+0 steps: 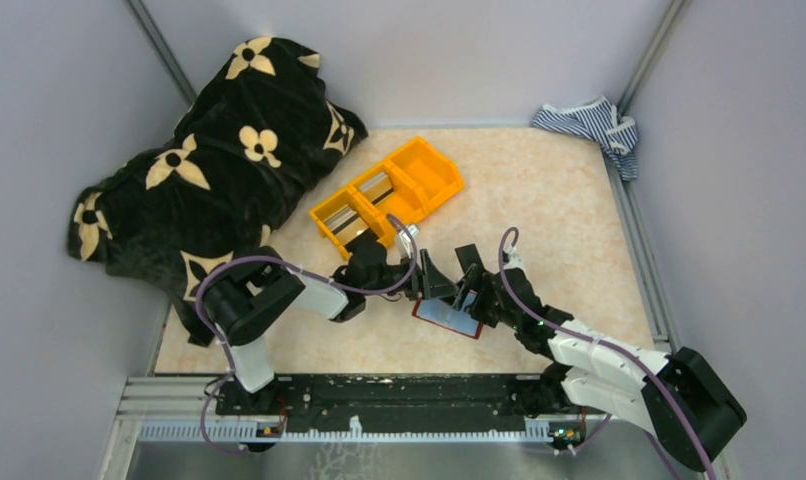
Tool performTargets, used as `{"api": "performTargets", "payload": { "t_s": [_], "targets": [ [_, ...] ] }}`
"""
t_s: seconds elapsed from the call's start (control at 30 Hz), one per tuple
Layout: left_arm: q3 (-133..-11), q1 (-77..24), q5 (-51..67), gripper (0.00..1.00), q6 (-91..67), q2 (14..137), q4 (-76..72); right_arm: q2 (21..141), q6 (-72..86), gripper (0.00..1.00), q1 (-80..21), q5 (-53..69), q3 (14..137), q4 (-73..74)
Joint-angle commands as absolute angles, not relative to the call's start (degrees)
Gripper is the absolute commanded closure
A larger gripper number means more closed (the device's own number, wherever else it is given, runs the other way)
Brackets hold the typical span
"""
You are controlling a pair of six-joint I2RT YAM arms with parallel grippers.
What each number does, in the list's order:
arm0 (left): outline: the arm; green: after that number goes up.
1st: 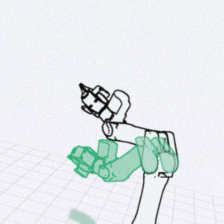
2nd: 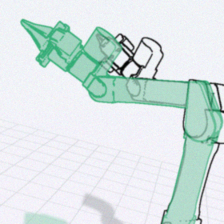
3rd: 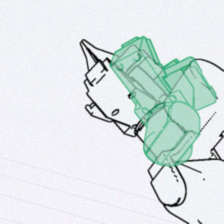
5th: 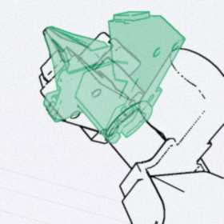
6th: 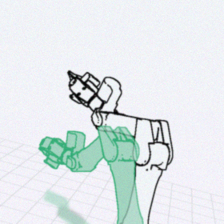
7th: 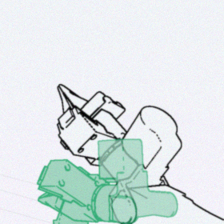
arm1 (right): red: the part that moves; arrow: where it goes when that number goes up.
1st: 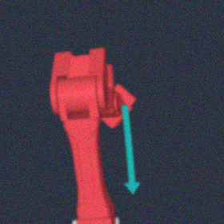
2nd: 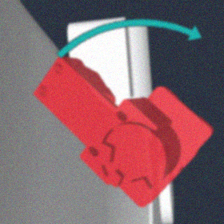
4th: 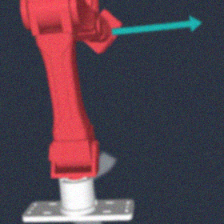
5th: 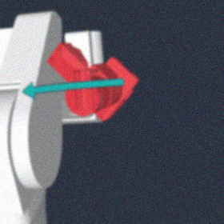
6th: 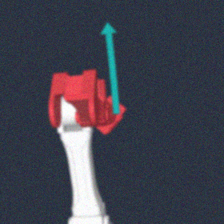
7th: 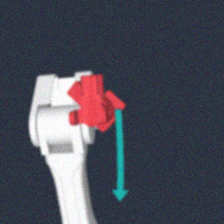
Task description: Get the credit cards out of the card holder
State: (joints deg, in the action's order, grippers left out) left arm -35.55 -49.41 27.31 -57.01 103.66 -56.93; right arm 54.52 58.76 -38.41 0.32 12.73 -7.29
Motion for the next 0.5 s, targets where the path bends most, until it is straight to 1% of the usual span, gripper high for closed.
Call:
{"api": "performTargets", "payload": {
  "t_s": [0.0, 0.1, 0.3, 0.47],
  "targets": [
    [-39.14, -51.81, 29.34, 0.16, -53.15, 104.85, -53.85, 53.15, 59.44, 0.16, -37.43, 0.0, 12.94, -8.1],
    [-40.29, -52.6, 29.18, 0.15, -52.23, 104.77, -51.72, 52.78, 59.26, 0.17, -37.15, -0.24, 12.92, -7.85],
    [-39.72, -52.57, 29.15, 0.15, -52.08, 104.35, -51.59, 52.78, 59.24, 0.26, -36.59, -0.56, 13.27, -6.29],
    [-41.19, -52.71, 31.29, 0.16, -52.23, 106.13, -51.47, 48.97, 59.53, 0.28, -36.6, -2.95, 13.5, -1.83]
  ]
}}
